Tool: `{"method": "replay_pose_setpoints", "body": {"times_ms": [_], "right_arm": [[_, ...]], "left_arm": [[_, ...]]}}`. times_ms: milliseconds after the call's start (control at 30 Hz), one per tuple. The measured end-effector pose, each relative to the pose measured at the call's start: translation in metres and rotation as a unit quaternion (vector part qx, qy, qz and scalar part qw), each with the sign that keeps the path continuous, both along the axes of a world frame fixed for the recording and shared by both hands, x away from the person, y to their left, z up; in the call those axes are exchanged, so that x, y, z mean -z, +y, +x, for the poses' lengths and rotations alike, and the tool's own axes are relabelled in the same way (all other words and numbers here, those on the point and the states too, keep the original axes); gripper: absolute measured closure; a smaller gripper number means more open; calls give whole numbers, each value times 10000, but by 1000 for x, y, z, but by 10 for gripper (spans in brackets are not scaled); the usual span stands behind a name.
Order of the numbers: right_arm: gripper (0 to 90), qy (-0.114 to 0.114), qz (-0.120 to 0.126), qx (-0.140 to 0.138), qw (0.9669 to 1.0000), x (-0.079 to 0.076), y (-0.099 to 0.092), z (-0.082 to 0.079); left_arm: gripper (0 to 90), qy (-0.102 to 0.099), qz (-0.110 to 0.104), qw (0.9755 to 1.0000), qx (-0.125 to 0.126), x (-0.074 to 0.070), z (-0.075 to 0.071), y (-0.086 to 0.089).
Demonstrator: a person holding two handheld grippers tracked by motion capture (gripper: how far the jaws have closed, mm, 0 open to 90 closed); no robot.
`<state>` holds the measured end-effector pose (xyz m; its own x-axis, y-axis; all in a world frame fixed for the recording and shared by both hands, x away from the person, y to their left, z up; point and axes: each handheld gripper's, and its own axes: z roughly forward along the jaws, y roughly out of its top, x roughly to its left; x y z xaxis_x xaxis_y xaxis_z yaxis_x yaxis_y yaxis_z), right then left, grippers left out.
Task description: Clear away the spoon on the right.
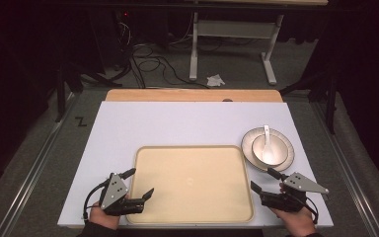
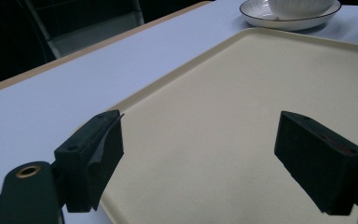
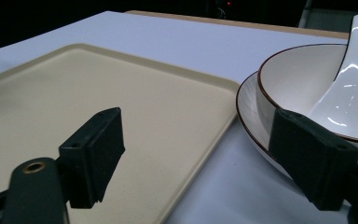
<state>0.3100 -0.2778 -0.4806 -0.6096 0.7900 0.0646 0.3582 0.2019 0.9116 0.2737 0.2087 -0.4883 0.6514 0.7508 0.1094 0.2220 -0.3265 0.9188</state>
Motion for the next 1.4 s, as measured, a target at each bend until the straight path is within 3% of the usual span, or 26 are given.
{"method": "replay_pose_setpoints", "body": {"times_ms": [100, 233, 367, 500, 533, 700, 800, 1033, 1200, 1233, 1400], "right_arm": [[225, -24, -40, 43, 10000, -1, -1, 0], [315, -85, -85, 91, 9999, -3, -2, 0], [465, -245, -136, 250, 9993, -6, -3, -3], [551, -234, -84, 372, 9990, -9, -5, -3], [613, -160, 9, 362, 9992, -11, -6, 0], [675, -135, 64, 448, 9989, -17, -7, 6], [752, -147, 6, 564, 9983, -22, -6, 16], [830, -26, -242, 659, 9975, -26, -5, 40], [900, 68, -436, 918, 9948, -38, -6, 72], [900, 68, -436, 918, 9948, -38, -6, 72], [900, 175, -723, 1092, 9912, -49, -6, 105]], "left_arm": [[159, 1, -1, 10000, 6, 0, 0, 0], [159, -2, -2, 10000, 12, 0, 0, 0], [159, -14, -29, 10000, 3, -1, 0, 0], [159, -12, -30, 10000, 5, 0, 0, 0], [159, -5, -9, 10000, 14, -1, 0, 0], [159, 2, -5, 10000, 9, -1, -1, 0], [159, 14, -11, 10000, 7, 0, 0, 0], [159, 9, -59, 10000, -9, 0, 0, 1], [159, 7, -63, 10000, -4, 0, 0, 2], [159, 7, -63, 10000, -4, 0, 0, 2], [159, 7, -65, 10000, 2, 0, 0, 2]]}}
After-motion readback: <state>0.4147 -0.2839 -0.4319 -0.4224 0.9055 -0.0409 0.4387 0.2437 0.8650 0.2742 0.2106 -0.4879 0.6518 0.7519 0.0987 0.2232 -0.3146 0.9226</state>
